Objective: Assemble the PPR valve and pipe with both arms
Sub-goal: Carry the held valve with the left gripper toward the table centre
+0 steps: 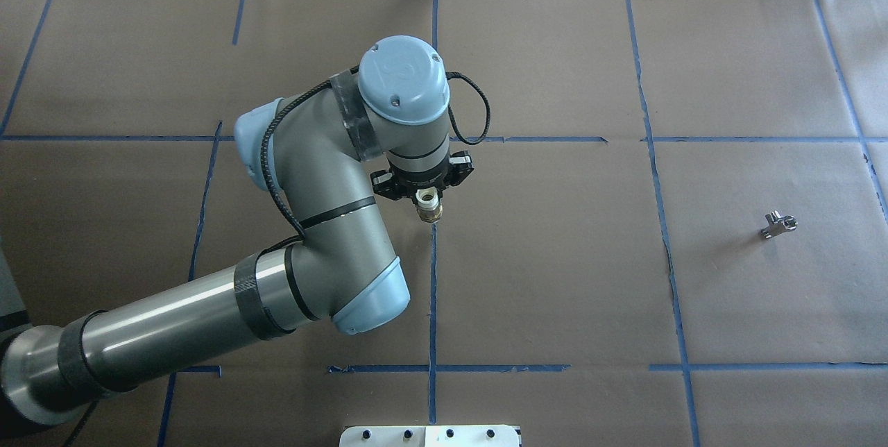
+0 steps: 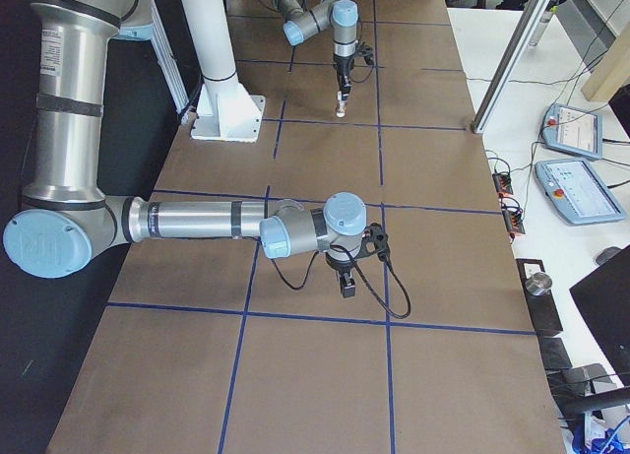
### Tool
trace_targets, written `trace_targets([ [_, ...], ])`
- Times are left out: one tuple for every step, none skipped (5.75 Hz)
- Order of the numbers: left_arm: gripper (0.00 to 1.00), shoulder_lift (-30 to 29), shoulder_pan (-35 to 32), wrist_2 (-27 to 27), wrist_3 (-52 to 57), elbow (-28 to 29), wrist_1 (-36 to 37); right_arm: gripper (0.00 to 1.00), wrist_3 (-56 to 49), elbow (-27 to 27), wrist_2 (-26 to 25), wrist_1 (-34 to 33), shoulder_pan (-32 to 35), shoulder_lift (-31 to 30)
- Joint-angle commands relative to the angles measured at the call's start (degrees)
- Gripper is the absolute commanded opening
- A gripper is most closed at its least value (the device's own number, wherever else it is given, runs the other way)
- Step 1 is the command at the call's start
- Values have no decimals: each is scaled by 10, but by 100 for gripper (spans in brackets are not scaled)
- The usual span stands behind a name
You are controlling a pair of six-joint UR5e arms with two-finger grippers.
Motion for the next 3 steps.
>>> trace_targets([
  [0, -7, 15, 9, -4, 20, -6, 100, 0, 0, 0, 0, 0, -1],
  [1, -6, 15, 9, -2, 29, -7, 100, 1, 0, 0, 0, 0, -1],
  [2, -6, 15, 9, 1, 30, -9, 100, 0, -1, -1, 0, 0, -1],
])
